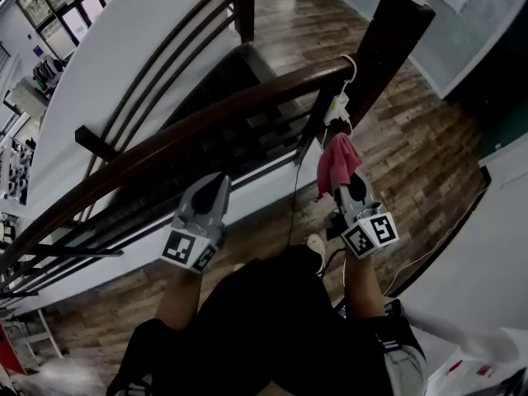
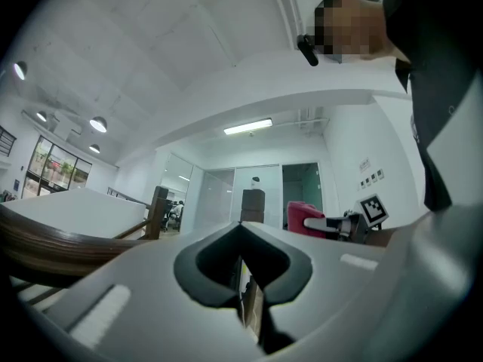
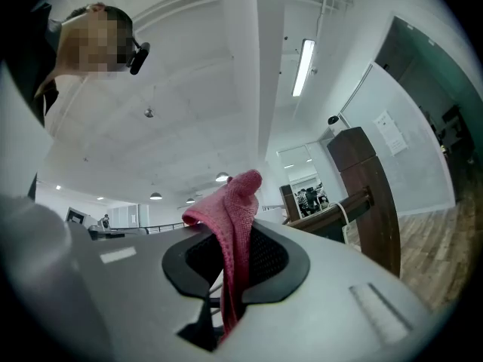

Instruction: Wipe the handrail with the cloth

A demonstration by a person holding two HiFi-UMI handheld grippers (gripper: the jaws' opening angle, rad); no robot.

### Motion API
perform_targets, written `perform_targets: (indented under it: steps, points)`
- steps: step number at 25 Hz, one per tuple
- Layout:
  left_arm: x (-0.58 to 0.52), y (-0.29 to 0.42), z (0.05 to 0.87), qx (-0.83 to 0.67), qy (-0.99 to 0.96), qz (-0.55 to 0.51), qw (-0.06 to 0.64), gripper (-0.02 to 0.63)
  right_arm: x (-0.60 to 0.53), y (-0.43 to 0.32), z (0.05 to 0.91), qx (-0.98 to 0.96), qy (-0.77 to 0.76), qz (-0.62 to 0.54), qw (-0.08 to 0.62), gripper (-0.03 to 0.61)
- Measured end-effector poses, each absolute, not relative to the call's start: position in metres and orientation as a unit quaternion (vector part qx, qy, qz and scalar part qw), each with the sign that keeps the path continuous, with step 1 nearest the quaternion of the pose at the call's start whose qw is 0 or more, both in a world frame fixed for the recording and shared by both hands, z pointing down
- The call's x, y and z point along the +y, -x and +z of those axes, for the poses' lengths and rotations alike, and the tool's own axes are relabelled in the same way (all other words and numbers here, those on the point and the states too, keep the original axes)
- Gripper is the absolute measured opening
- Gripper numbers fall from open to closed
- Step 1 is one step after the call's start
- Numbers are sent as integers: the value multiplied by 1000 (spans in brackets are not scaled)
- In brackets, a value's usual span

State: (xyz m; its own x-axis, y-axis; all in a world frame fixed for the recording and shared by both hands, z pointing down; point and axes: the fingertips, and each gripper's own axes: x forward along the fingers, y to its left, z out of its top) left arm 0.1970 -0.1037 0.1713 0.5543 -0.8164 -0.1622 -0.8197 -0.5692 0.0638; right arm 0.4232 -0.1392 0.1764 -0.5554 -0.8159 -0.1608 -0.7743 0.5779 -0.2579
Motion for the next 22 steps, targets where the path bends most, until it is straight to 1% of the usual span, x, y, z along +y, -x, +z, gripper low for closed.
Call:
perform_targets:
  steps: [3,8,15,22]
  points:
    - [-122,-205,173,479,873,83,23,-2,-176,-439,177,883,444,-77,133,43]
    - [-162,-225,182,530,843,84,11,0,-255,-472,164,891,429,-76,125,43]
    - [-210,-261,178,582,807,96,10,0,-360,-496,151,911,403,-60,71,43]
    - [-233,-291,179,610,789,73,3,0,-431,-492,157,921,382,-75,-4,43]
